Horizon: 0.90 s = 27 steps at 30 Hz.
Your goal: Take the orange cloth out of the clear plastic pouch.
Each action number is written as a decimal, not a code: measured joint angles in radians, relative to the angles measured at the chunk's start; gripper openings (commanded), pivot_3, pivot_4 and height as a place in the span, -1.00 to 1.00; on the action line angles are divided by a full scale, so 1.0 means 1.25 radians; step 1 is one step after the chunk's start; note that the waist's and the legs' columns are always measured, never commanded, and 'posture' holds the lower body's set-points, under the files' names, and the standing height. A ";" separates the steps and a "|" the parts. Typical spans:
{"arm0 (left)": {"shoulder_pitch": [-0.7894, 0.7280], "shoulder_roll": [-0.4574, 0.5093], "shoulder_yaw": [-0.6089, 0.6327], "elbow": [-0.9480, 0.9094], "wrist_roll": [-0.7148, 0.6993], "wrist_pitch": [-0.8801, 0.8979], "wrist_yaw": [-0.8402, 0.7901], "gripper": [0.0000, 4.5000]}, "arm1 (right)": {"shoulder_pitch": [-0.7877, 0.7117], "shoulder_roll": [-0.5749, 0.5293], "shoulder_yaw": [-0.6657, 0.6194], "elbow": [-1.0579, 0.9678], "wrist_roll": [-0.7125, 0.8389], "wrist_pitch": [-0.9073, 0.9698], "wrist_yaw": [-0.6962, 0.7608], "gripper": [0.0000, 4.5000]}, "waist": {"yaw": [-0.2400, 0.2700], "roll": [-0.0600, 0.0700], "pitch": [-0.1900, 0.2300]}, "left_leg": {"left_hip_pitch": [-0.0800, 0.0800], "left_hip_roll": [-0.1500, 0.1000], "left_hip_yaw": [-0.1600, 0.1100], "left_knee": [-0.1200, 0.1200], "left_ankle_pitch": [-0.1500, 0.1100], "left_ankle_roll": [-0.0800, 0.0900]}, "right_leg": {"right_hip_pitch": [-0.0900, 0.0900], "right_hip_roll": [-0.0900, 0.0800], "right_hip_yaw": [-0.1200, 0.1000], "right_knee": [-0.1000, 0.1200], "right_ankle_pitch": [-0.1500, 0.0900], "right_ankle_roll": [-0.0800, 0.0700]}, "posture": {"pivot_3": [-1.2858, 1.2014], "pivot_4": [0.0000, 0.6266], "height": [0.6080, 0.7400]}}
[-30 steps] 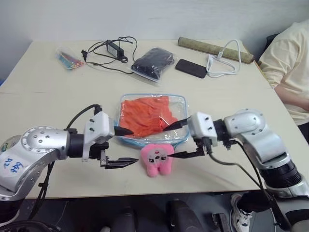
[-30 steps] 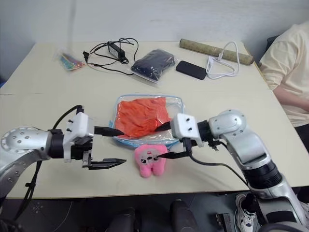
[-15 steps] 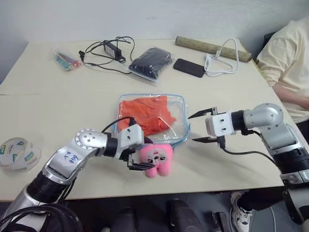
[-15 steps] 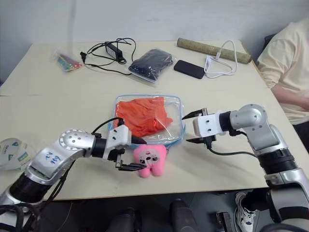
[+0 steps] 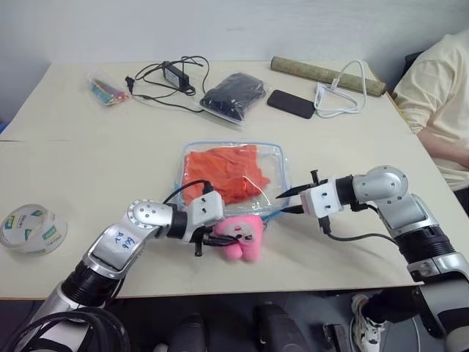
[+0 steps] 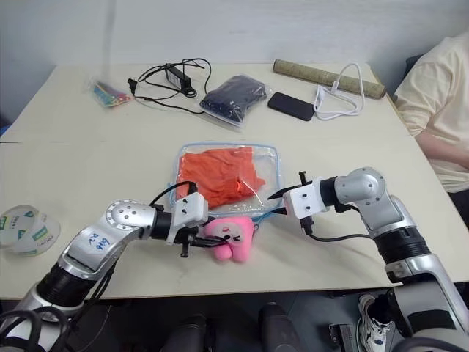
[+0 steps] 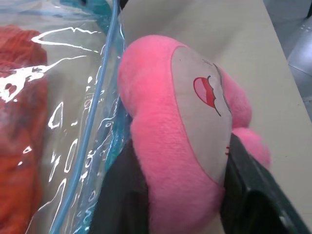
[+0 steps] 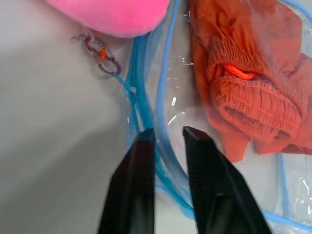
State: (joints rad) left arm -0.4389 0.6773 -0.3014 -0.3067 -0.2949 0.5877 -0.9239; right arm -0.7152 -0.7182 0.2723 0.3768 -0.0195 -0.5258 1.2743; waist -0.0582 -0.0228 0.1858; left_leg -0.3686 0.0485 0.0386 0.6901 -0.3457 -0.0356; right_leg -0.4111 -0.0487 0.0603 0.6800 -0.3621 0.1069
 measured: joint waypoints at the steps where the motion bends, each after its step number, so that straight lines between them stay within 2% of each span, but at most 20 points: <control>1: 0.004 0.000 0.004 -0.001 0.000 0.001 0.002 -0.80 | -0.004 0.000 0.000 0.005 0.000 -0.003 0.001 -1.00 | 0.000 0.000 0.000 | 0.000 0.000 0.000 0.000 0.000 0.000 | 0.000 0.000 0.000 0.000 0.000 0.000 | 0.03 -0.52 1.00; 3: 0.023 0.000 0.019 -0.012 -0.004 0.009 0.010 -0.91 | -0.014 0.000 0.001 0.019 0.000 -0.023 0.007 -1.00 | -0.001 0.000 0.000 | 0.000 0.000 0.000 0.000 0.000 0.000 | 0.000 0.000 0.000 0.000 0.000 0.000 | 0.03 -0.52 1.00; 9: 0.166 0.031 0.132 -0.134 -0.033 0.074 0.066 -0.93 | -0.044 0.003 0.008 0.092 -0.028 -0.086 0.005 -1.00 | -0.007 0.000 0.000 | 0.000 0.000 -0.001 0.000 0.000 0.000 | 0.000 -0.001 0.001 0.000 0.000 0.000 | 0.03 -0.52 1.00; 15: 0.325 0.050 0.323 -0.256 -0.119 0.153 0.104 -0.93 | -0.065 0.002 0.024 0.159 -0.034 -0.156 0.011 -1.00 | -0.009 0.000 0.000 | 0.000 0.000 -0.002 0.000 0.000 0.000 | 0.002 -0.002 0.001 0.000 0.000 0.000 | 0.03 -0.52 1.00; 17: 0.415 0.058 0.423 -0.277 -0.133 0.161 0.112 -0.93 | -0.077 0.005 0.028 0.177 -0.033 -0.177 0.016 -1.00 | -0.013 0.000 0.000 | 0.000 0.000 -0.002 0.000 0.000 0.000 | 0.002 -0.003 0.001 0.000 0.000 0.000 | 0.03 -0.52 1.00; 23: 0.549 0.079 0.679 -0.212 -0.138 0.145 0.104 -0.93 | -0.087 0.006 0.028 0.214 -0.020 -0.194 0.033 -1.00 | -0.019 0.000 0.000 | 0.001 -0.001 -0.004 -0.001 0.000 0.000 | 0.003 -0.003 0.000 -0.001 0.000 -0.001 | 0.03 -0.52 1.00; 27: 0.532 0.082 0.730 -0.154 -0.139 0.121 0.108 -0.93 | -0.097 0.017 0.028 0.219 -0.006 -0.195 0.046 -1.00 | -0.020 0.000 0.000 | 0.000 -0.002 -0.004 -0.001 0.000 0.000 | 0.003 -0.004 -0.001 -0.001 0.000 -0.001 | 0.03 -0.52 1.00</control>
State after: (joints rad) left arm 0.2257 0.7803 0.6112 -0.4988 -0.4686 0.7389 -0.7886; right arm -0.8366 -0.6972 0.3076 0.6512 -0.0267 -0.7691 1.3320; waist -0.0826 -0.0226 0.1859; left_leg -0.3681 0.0466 0.0342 0.6891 -0.3458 -0.0356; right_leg -0.4073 -0.0538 0.0592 0.6788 -0.3626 0.1061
